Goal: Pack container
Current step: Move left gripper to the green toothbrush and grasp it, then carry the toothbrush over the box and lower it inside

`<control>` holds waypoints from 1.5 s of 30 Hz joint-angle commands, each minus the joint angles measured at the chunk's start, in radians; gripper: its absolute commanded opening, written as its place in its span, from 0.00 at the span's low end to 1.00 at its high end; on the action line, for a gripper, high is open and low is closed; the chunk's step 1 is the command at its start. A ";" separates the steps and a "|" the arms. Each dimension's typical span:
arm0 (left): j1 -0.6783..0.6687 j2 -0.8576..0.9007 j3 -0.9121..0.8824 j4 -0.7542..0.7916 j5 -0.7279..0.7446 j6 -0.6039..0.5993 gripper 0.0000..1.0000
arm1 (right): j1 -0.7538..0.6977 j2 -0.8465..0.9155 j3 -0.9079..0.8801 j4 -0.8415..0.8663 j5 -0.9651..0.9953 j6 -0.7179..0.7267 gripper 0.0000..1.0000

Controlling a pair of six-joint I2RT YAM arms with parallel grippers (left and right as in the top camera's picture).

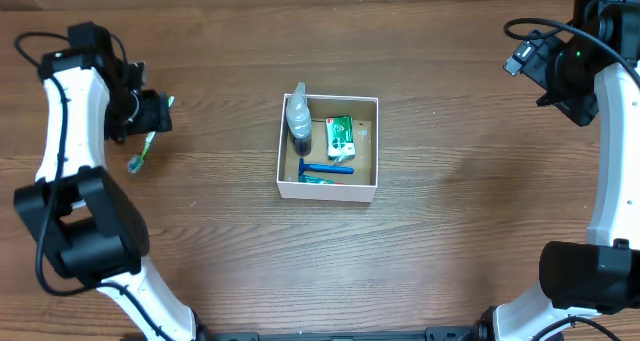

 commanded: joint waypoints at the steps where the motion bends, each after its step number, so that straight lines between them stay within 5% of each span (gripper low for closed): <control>1: 0.000 0.050 -0.018 0.034 -0.033 0.039 0.81 | -0.002 -0.009 0.006 0.002 -0.002 -0.003 1.00; 20: 0.001 0.269 -0.018 0.209 -0.032 0.212 0.83 | -0.002 -0.009 0.006 0.002 -0.002 -0.003 1.00; 22: 0.000 0.272 -0.018 0.219 -0.028 0.215 0.76 | -0.002 -0.009 0.006 0.002 -0.001 -0.003 1.00; 24: 0.000 0.274 -0.018 0.222 -0.016 0.214 0.50 | -0.002 -0.009 0.006 0.002 -0.001 -0.003 1.00; 30: 0.000 0.274 -0.018 0.207 -0.006 0.194 0.10 | -0.002 -0.009 0.006 0.003 -0.001 -0.003 1.00; 36: -0.001 0.265 -0.008 0.159 0.006 0.102 0.04 | -0.002 -0.009 0.006 0.002 -0.001 -0.003 1.00; 45: -0.037 0.098 0.290 -0.055 0.316 0.071 0.04 | -0.002 -0.009 0.006 0.003 -0.001 -0.003 1.00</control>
